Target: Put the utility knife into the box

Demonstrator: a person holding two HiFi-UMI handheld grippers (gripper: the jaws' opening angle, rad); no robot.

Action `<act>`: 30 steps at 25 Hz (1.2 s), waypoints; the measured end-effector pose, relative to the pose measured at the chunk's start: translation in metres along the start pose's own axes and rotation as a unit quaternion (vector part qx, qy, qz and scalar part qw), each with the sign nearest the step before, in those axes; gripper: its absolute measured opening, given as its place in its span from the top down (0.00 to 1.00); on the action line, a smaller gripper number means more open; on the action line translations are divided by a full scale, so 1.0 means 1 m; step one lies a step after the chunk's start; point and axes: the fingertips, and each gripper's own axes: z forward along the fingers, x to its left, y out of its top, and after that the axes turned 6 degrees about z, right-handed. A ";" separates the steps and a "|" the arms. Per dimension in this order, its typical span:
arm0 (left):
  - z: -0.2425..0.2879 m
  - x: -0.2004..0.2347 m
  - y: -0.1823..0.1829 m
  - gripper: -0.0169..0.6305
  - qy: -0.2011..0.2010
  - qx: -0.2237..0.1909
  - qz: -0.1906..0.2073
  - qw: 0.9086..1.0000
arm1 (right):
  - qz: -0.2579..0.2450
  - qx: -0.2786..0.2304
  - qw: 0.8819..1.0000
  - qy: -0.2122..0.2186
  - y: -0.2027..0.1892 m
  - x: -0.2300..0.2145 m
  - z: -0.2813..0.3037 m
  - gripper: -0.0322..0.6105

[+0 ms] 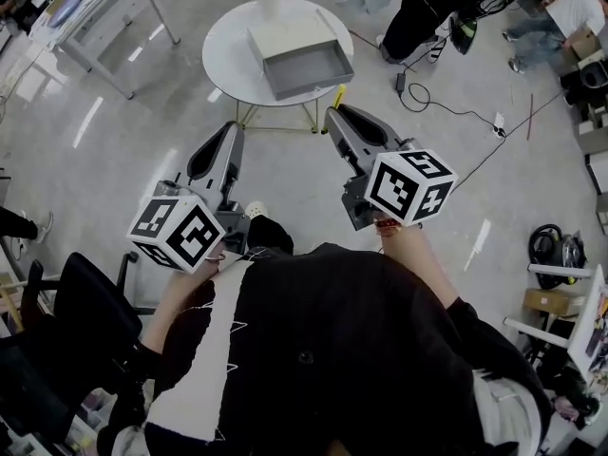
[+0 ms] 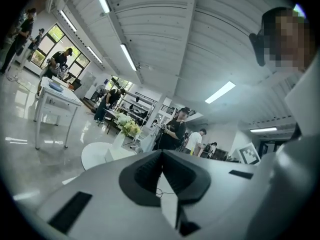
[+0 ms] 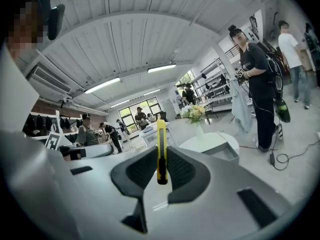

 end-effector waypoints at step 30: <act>0.141 0.133 0.059 0.95 -0.145 0.060 -0.008 0.988 | 0.037 -0.029 0.988 -0.146 0.036 -0.057 0.146 0.86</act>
